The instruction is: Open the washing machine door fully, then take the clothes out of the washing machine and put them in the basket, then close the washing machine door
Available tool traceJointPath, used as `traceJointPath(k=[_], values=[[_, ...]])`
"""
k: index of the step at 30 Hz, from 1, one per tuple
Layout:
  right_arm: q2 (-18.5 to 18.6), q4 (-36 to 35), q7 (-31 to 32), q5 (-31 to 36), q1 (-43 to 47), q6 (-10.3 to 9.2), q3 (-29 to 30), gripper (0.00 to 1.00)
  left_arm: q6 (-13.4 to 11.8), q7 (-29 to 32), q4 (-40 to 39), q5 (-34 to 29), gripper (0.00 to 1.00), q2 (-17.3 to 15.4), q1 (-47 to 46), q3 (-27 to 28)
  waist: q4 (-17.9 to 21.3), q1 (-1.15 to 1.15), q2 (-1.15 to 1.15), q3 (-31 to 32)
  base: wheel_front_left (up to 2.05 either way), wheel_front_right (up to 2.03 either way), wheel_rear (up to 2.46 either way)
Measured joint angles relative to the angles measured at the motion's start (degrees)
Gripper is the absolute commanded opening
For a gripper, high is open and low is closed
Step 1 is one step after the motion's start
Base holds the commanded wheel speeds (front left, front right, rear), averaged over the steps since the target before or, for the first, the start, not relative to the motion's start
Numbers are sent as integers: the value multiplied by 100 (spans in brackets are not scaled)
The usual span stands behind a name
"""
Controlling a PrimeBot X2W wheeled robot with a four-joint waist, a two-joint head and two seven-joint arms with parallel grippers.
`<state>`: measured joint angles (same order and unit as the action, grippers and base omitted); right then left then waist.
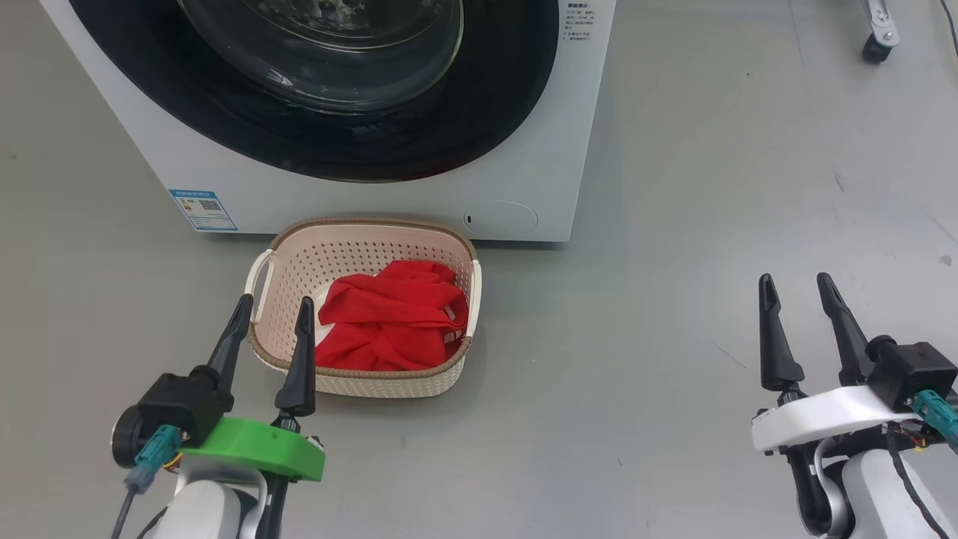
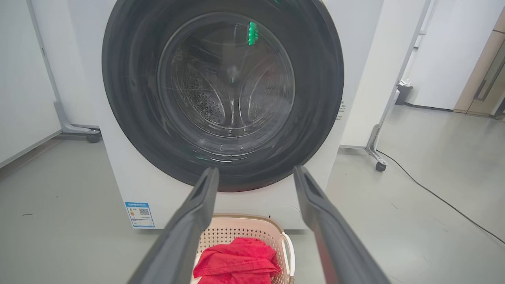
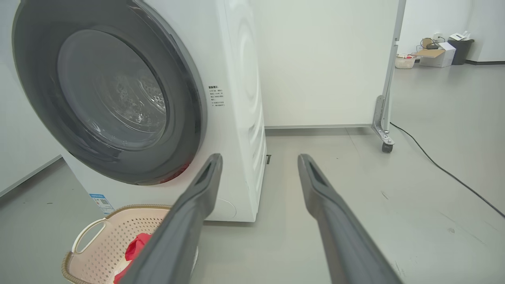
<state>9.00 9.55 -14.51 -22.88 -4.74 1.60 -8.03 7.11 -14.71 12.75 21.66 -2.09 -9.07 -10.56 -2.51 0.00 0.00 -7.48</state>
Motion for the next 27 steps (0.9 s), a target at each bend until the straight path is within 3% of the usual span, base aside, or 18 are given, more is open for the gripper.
traceJointPath(k=[27], values=[[-143, -261, 0, 186, 218, -15, 168, 100, 0, 0, 154, -3, 100, 1, 5, 114, 37, 0, 0, -43, 0, 0, 0]])
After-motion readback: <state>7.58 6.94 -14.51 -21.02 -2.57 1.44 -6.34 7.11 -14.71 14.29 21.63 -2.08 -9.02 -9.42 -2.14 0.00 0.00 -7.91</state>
